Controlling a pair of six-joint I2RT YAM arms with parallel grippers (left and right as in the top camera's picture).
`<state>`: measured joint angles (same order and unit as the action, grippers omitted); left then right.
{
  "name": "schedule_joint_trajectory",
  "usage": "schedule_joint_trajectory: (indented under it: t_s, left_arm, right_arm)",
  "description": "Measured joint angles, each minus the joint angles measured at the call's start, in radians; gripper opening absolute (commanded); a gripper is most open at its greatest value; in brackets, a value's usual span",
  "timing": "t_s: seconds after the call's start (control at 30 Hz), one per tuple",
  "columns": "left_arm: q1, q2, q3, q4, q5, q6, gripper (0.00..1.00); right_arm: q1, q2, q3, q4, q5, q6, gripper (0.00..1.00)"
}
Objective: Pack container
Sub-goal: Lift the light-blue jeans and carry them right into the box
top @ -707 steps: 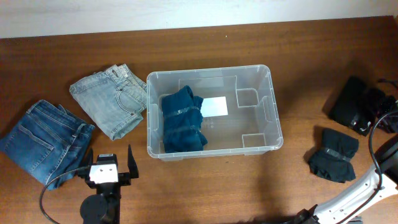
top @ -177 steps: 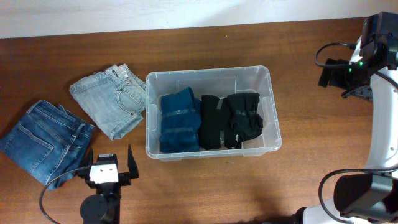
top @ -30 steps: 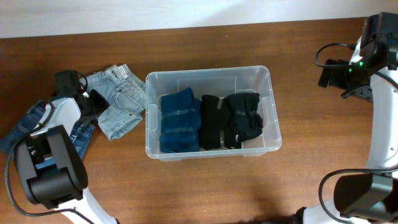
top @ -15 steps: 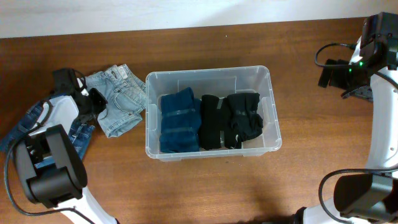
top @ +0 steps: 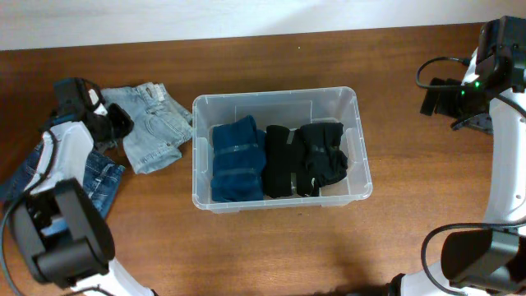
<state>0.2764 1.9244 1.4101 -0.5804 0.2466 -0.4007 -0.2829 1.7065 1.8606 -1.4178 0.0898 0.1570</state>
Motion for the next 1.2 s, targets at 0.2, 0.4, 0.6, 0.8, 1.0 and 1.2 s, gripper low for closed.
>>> schedule_joint_trajectory:
  t_s: [0.2,0.4,0.6,0.8,1.0,1.2]
  left_arm:
    - [0.001,-0.137,0.018,0.0,0.0,0.0,0.0]
    - [0.001,-0.267,0.027,0.0,0.027,-0.002,0.01]
    - [0.001,-0.361,0.04,-0.008,0.145,-0.026,0.01]
    - [0.0,-0.452,0.069,-0.03,0.3,-0.061,0.0]
    - [-0.072,-0.554,0.08,-0.068,0.364,-0.076,0.0]
    - [-0.228,-0.574,0.086,-0.083,0.394,-0.079,0.01]
  right_arm:
    - [0.0,0.0,0.0,0.0,0.0,0.001,0.99]
    - [0.0,0.0,0.0,0.0,0.0,0.0,0.98]
    - [0.0,0.0,0.0,0.0,0.0,0.0,0.99]
    - [0.0,0.0,0.0,0.0,0.0,0.0,0.99]
    - [0.0,0.0,0.0,0.0,0.0,0.0,0.99]
    - [0.0,0.0,0.0,0.0,0.0,0.0,0.99]
